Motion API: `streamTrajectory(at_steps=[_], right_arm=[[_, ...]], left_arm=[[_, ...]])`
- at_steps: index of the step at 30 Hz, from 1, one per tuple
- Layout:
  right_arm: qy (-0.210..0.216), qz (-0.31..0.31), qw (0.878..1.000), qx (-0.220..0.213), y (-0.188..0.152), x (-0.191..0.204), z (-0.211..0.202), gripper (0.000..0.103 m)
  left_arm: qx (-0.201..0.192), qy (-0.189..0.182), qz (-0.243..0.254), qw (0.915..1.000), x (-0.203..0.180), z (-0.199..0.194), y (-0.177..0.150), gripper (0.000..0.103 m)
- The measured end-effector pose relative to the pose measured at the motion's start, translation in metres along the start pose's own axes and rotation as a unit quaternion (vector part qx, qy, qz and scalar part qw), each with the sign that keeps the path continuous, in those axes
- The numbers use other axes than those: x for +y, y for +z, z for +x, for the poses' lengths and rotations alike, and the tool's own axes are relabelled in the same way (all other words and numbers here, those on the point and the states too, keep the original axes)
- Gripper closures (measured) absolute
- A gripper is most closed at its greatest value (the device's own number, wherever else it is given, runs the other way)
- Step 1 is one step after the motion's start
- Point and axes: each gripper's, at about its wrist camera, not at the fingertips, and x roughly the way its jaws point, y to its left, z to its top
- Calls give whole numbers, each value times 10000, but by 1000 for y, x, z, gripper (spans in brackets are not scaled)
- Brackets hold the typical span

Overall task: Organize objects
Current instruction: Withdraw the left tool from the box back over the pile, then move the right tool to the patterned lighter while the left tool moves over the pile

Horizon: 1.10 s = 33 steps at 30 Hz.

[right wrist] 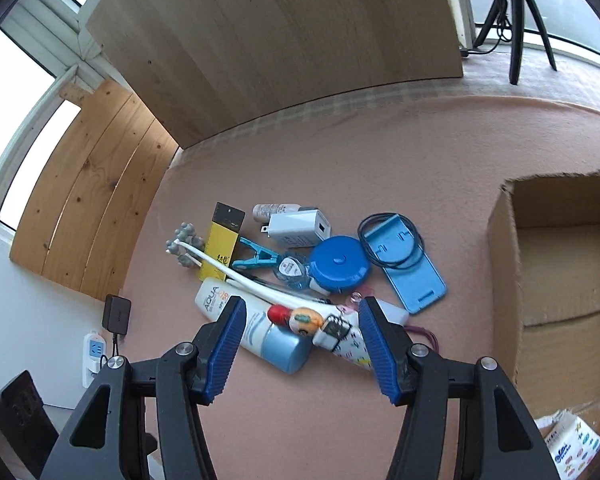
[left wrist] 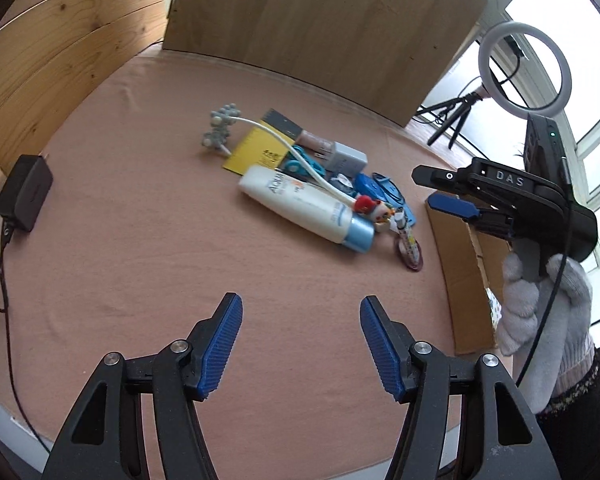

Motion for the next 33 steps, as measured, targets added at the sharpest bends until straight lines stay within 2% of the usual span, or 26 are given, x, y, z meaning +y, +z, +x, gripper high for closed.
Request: streamTrajectory(at_steps=[4,7,11,13,19,26,33], right_arm=[[-93,89,9991,403,15,5,34,62],[-54,212,9975,676,20,5,56,67],[-344,326,9958,788,21,0,73,69],[-285,413,9956,793,19,-2,76,69],[-368,-1,9938,1051,-5,17,80,69],[-28,57,9912,1325,-47,31,83,69],[547,119,9871,1503,-81,49,83,69]], left_arm=[[-56,99,-193,9997,22,-10,-5,38],[-77,153,-294,9994,35,-16,-7,38],[-86,195,-411,9989,46,-18,-6,38],[-74,181,-423,9989,49,-18,-4,38],[2,78,-346,9994,44,-11,1,38],[58,15,-244,9997,36,-4,7,38],[48,72,-314,9995,42,-3,10,38]])
